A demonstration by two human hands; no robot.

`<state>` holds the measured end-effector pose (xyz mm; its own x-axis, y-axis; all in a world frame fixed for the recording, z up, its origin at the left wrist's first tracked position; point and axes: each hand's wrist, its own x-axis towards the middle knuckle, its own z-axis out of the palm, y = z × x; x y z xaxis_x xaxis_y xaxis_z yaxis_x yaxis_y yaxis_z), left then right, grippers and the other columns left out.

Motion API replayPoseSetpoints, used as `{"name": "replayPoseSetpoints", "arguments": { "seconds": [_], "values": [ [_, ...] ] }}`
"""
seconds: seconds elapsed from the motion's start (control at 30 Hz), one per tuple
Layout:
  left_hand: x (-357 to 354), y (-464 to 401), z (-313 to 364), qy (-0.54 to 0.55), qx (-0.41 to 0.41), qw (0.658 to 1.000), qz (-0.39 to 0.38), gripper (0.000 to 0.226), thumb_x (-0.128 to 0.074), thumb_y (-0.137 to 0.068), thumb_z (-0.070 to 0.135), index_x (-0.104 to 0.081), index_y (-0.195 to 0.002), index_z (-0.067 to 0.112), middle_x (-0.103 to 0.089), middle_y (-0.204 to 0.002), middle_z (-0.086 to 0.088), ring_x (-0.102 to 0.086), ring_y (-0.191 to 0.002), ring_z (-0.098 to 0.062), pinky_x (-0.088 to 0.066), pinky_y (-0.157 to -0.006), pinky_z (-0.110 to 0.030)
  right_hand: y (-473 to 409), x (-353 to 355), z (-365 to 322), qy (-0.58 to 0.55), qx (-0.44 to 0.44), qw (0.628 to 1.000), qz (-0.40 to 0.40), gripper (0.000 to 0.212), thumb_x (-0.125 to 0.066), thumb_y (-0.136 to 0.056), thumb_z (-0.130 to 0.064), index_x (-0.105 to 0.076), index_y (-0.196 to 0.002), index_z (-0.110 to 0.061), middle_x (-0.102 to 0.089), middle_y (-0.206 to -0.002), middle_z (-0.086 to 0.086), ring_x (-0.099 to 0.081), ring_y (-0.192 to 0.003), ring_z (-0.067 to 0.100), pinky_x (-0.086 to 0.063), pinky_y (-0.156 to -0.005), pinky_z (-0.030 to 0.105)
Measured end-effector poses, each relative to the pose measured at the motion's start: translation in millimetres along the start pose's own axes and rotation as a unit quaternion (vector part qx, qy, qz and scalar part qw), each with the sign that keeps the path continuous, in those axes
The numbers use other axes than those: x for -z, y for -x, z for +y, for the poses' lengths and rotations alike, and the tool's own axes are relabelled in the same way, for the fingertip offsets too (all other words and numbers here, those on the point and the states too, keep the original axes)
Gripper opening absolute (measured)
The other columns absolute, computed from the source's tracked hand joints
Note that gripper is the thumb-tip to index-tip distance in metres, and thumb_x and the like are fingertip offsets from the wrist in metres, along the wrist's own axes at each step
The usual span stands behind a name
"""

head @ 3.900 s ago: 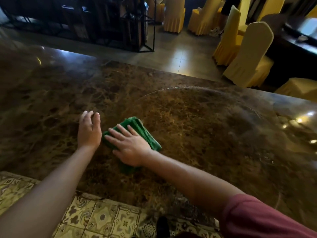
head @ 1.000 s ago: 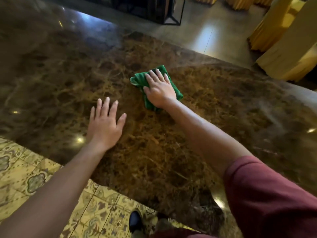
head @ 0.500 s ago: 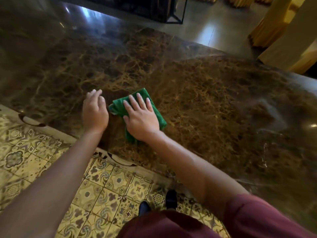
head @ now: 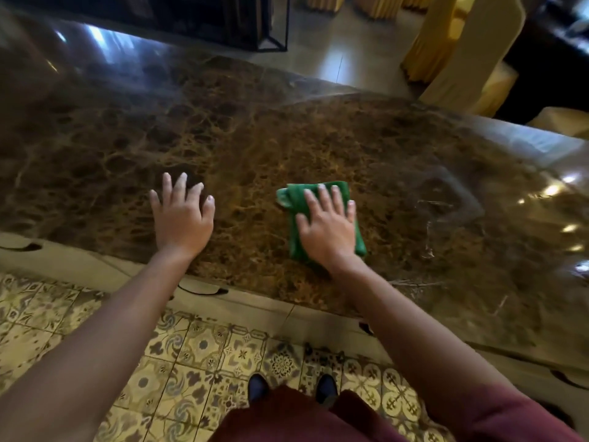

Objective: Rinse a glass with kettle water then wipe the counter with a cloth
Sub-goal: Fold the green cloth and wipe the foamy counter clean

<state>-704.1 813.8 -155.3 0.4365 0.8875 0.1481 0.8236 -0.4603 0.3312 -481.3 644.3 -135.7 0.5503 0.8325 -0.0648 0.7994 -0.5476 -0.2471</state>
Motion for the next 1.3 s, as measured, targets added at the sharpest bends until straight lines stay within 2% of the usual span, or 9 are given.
{"name": "replayPoseSetpoints", "arguments": {
  "seconds": [0.17, 0.53, 0.63, 0.73, 0.87, 1.1, 1.13, 1.23, 1.3],
  "values": [
    [-6.9, 3.7, 45.3, -0.006, -0.062, 0.998, 0.013, 0.051, -0.04, -0.106, 0.042, -0.052, -0.147, 0.014, -0.028, -0.167, -0.014, -0.008, -0.159, -0.032, -0.006, -0.126, -0.057, 18.5, 23.6, 98.4, -0.007, -0.136, 0.991, 0.018, 0.067, -0.037, -0.103, -0.053, -0.029, -0.165, -0.028, -0.015, -0.176, 0.004, -0.002, -0.163, 0.026, 0.0, -0.129, 0.058],
    [-56.0, -2.4, 196.4, 0.044, -0.15, 0.986, -0.059, 0.051, -0.042, -0.106, 0.041, -0.051, -0.148, 0.014, -0.028, -0.167, -0.012, -0.007, -0.159, -0.029, -0.004, -0.126, -0.052, 117.4, 39.3, 213.1, -0.017, -0.212, 0.974, 0.079, 0.071, -0.036, -0.096, -0.054, -0.04, -0.16, -0.024, -0.026, -0.173, 0.009, -0.011, -0.162, 0.027, -0.006, -0.129, 0.052],
    [-72.7, 7.9, 214.4, 0.034, -0.124, 0.989, -0.07, 0.054, -0.042, -0.105, 0.043, -0.046, -0.152, 0.015, -0.027, -0.168, -0.012, -0.009, -0.159, -0.029, -0.006, -0.127, -0.053, 116.7, 44.2, 221.9, -0.052, -0.182, 0.97, 0.153, 0.052, -0.061, -0.09, -0.031, -0.065, -0.138, -0.013, -0.055, -0.153, 0.016, -0.043, -0.147, 0.035, -0.03, -0.122, 0.052],
    [-77.9, 9.3, 216.0, 0.023, -0.089, 0.993, -0.069, 0.058, -0.04, -0.105, 0.043, -0.041, -0.155, 0.014, -0.026, -0.167, -0.014, -0.013, -0.158, -0.03, -0.009, -0.127, -0.051, 110.7, 64.2, 224.2, -0.141, -0.128, 0.959, 0.212, 0.029, -0.068, -0.085, -0.009, -0.074, -0.113, -0.012, -0.074, -0.118, 0.006, -0.066, -0.115, 0.025, -0.053, -0.102, 0.044],
    [-78.8, 9.2, 214.2, 0.01, -0.081, 0.995, -0.064, 0.057, -0.041, -0.105, 0.042, -0.042, -0.154, 0.012, -0.028, -0.166, -0.016, -0.016, -0.157, -0.031, -0.009, -0.127, -0.05, 82.1, 118.7, 246.4, -0.431, -0.176, 0.862, 0.2, 0.025, -0.062, -0.088, -0.008, -0.072, -0.107, -0.02, -0.076, -0.096, 0.0, -0.074, -0.089, 0.015, -0.063, -0.082, 0.036],
    [-78.3, 10.0, 214.3, 0.006, -0.078, 0.996, -0.054, 0.055, -0.044, -0.105, 0.039, -0.045, -0.152, 0.011, -0.032, -0.165, -0.015, -0.019, -0.157, -0.03, -0.011, -0.127, -0.049, 37.1, 140.6, 307.7, -0.599, -0.264, 0.748, 0.111, 0.03, -0.059, -0.088, 0.003, -0.072, -0.113, -0.005, -0.077, -0.083, 0.009, -0.075, -0.072, 0.022, -0.063, -0.067, 0.035],
    [-78.2, 10.2, 214.4, 0.008, -0.077, 0.996, -0.052, 0.055, -0.045, -0.105, 0.039, -0.045, -0.152, 0.011, -0.033, -0.165, -0.015, -0.02, -0.156, -0.03, -0.011, -0.127, -0.049, 34.2, 138.9, 322.7, -0.581, -0.304, 0.745, 0.123, 0.033, -0.06, -0.085, -0.003, -0.072, -0.116, -0.006, -0.078, -0.09, 0.011, -0.076, -0.08, 0.026, -0.064, -0.075, 0.04],
    [-79.2, 10.1, 215.4, 0.008, -0.077, 0.996, -0.045, 0.054, -0.046, -0.105, 0.038, -0.047, -0.151, 0.011, -0.034, -0.164, -0.015, -0.021, -0.156, -0.03, -0.012, -0.127, -0.05, 38.8, 143.1, 349.5, -0.348, -0.406, 0.817, 0.215, 0.049, -0.059, -0.086, -0.023, -0.064, -0.133, -0.011, -0.069, -0.128, 0.015, -0.065, -0.121, 0.033, -0.05, -0.108, 0.044],
    [-80.8, 11.3, 215.6, 0.002, -0.08, 0.996, -0.043, 0.054, -0.047, -0.104, 0.038, -0.047, -0.15, 0.01, -0.035, -0.163, -0.016, -0.023, -0.156, -0.031, -0.013, -0.126, -0.05, 44.3, 142.3, 341.8, -0.223, -0.368, 0.864, 0.26, 0.053, -0.056, -0.092, -0.027, -0.058, -0.141, -0.008, -0.059, -0.143, 0.016, -0.054, -0.134, 0.032, -0.04, -0.115, 0.045]
  ]
}}
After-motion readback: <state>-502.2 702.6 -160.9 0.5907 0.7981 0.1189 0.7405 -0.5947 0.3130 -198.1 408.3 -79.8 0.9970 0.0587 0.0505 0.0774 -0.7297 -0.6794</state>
